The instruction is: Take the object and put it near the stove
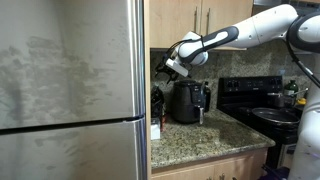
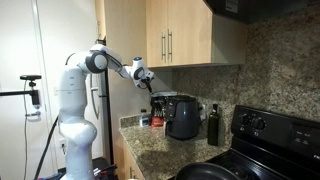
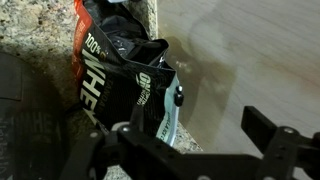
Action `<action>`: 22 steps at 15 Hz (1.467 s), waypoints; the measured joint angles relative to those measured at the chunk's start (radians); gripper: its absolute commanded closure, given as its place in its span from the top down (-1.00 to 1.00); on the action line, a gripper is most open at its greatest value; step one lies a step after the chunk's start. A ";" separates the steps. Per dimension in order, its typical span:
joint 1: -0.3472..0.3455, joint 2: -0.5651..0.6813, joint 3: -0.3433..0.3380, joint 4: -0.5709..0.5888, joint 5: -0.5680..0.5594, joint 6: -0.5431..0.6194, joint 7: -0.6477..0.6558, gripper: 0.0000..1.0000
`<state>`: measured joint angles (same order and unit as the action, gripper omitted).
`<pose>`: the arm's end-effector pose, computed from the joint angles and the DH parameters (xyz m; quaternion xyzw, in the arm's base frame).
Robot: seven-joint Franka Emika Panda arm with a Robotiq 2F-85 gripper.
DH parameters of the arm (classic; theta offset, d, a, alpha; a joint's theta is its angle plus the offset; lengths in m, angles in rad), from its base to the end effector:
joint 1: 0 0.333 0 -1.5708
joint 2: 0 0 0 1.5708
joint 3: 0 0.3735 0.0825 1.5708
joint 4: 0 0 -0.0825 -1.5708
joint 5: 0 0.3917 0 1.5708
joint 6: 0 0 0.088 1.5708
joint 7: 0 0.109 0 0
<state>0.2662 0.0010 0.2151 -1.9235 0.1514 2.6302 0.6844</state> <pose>0.5481 0.2822 0.6220 -0.9259 0.1437 -0.2560 0.2378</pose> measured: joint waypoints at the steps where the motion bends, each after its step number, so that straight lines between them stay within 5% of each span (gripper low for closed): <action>1: 0.000 -0.018 0.001 -0.012 0.004 -0.001 -0.001 1.00; 4: -0.007 0.006 0.000 0.022 -0.056 -0.062 0.070 1.00; 10: 0.020 0.293 -0.015 0.276 -0.210 -0.107 0.207 1.00; 11: 0.034 0.332 -0.028 0.316 -0.222 -0.115 0.218 0.50; 22: 0.156 0.460 -0.178 0.508 -0.373 -0.185 0.365 -0.94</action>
<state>0.4221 0.4612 0.0367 -1.4152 -0.2219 2.4454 1.0494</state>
